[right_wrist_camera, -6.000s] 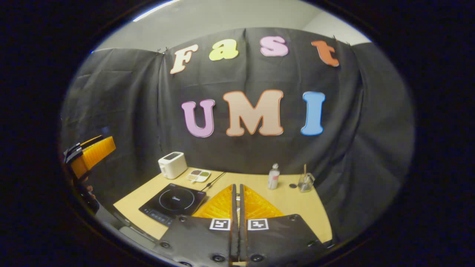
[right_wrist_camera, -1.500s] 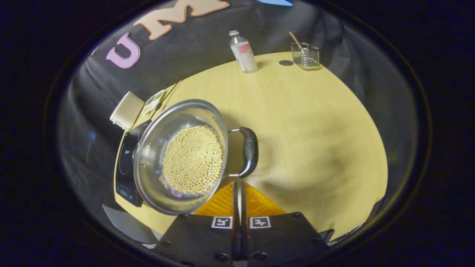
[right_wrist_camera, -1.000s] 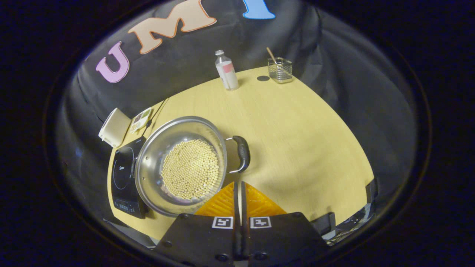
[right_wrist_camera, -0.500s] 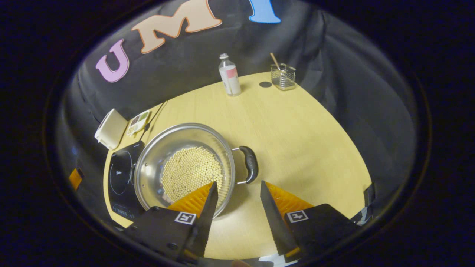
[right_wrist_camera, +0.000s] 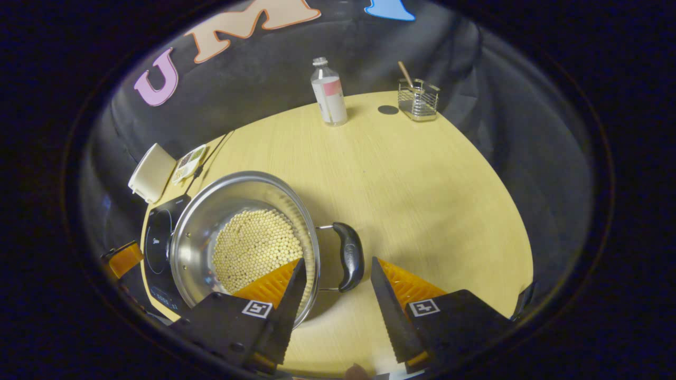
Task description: First push the handle of the pot to place it horizontally, then grasp the pot with both hands and set it on the induction cooktop.
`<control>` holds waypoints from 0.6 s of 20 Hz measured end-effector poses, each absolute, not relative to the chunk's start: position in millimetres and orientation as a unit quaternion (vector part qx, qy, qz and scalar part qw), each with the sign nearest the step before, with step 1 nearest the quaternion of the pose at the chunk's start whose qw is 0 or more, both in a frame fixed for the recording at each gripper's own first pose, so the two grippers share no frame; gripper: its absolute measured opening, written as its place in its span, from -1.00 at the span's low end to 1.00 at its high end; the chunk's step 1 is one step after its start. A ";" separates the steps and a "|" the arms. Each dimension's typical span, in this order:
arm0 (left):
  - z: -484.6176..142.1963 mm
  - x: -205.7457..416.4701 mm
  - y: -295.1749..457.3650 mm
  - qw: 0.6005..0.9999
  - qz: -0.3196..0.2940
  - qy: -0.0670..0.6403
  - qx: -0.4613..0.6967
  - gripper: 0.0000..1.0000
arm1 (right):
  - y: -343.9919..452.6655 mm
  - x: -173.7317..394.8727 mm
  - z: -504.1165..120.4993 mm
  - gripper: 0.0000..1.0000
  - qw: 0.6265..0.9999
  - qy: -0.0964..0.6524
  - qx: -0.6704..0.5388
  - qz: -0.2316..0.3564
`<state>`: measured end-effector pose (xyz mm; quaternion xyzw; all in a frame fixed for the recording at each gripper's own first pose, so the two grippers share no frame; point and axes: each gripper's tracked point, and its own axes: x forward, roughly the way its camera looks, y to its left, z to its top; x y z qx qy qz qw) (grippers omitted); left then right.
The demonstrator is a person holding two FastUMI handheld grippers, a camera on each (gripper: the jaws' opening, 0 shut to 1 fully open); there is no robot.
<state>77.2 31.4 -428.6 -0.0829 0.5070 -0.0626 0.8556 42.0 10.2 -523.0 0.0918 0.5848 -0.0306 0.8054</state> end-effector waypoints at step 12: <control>-483.0 80.1 15.0 0.815 -0.061 0.574 -0.051 0.82 | -1.3 56.1 -553.6 0.70 0.794 0.601 0.092 -0.004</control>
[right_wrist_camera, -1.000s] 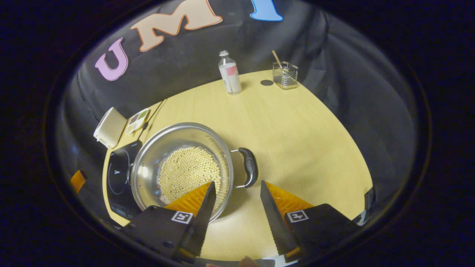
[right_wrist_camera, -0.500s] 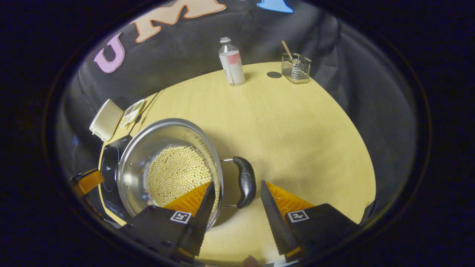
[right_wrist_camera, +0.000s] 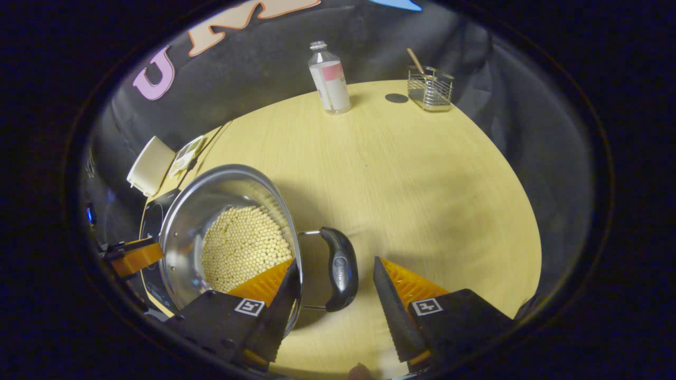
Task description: First push the handle of the pot to place it horizontally, then grasp the pot with both hands and set it on the induction cooktop.
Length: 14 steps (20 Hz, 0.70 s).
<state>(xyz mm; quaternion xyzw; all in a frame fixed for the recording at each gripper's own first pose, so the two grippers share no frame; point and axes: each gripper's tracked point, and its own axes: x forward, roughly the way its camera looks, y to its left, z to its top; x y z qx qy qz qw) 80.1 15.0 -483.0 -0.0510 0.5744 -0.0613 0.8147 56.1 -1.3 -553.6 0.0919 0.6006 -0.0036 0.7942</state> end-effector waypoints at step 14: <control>-530.5 68.7 -0.4 0.787 -0.040 0.615 -0.032 0.70 | -13.7 66.5 -553.8 0.38 0.806 0.591 0.022 0.006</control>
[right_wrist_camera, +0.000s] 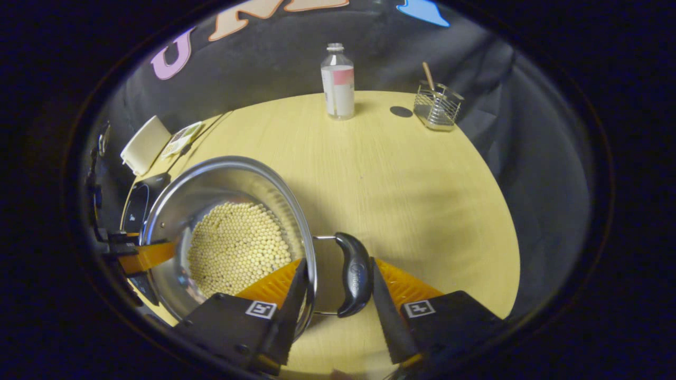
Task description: First push the handle of the pot to place it horizontally, then grasp the pot with both hands and set it on the induction cooktop.
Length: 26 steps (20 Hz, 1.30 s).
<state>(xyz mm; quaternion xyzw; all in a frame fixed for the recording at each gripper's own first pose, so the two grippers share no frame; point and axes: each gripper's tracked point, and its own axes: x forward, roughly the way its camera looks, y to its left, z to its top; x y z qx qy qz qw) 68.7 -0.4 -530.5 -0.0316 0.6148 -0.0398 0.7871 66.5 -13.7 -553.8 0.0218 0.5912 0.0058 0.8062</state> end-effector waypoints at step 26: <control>-445.7 68.1 70.4 0.809 0.012 0.582 -0.081 0.12 | 64.4 70.8 -500.5 -0.23 0.799 0.585 0.120 0.075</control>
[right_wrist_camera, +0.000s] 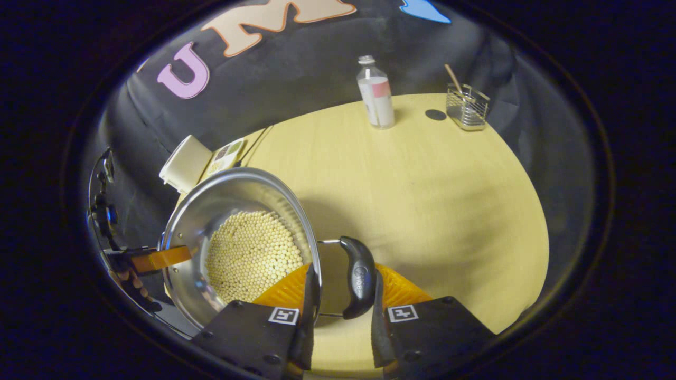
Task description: First push the handle of the pot to place it horizontally, then grasp the pot with both hands and set it on the induction cooktop.
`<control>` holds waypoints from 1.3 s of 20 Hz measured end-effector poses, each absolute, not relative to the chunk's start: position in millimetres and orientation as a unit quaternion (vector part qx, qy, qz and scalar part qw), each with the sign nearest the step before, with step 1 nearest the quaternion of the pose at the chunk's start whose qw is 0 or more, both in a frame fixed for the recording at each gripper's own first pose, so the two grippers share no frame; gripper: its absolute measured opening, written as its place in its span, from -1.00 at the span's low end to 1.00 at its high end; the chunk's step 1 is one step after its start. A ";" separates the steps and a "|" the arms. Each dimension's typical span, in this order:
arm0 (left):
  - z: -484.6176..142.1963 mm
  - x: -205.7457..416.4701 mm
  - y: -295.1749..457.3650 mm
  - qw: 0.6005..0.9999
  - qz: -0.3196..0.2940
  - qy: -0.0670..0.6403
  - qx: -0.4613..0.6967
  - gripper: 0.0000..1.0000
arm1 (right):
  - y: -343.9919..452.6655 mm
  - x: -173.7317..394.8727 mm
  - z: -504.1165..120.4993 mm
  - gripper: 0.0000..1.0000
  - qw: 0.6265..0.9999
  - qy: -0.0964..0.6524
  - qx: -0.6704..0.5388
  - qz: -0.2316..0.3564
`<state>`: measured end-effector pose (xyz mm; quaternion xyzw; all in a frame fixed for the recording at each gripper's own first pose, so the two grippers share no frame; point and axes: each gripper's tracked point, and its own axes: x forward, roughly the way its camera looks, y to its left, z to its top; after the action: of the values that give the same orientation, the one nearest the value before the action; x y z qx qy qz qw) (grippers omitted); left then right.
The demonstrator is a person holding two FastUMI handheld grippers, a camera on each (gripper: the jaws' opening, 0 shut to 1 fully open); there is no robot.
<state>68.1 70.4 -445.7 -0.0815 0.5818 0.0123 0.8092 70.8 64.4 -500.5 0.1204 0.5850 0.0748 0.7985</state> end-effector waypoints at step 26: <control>-473.9 79.2 311.5 0.818 -0.015 0.564 -0.112 0.10 | 310.6 78.9 -492.0 -0.08 0.801 0.593 0.067 0.045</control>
<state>79.2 311.5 -473.9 -0.1115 0.5640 -0.0148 0.8180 78.9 310.6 -492.0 0.0666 0.5931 0.0449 0.8011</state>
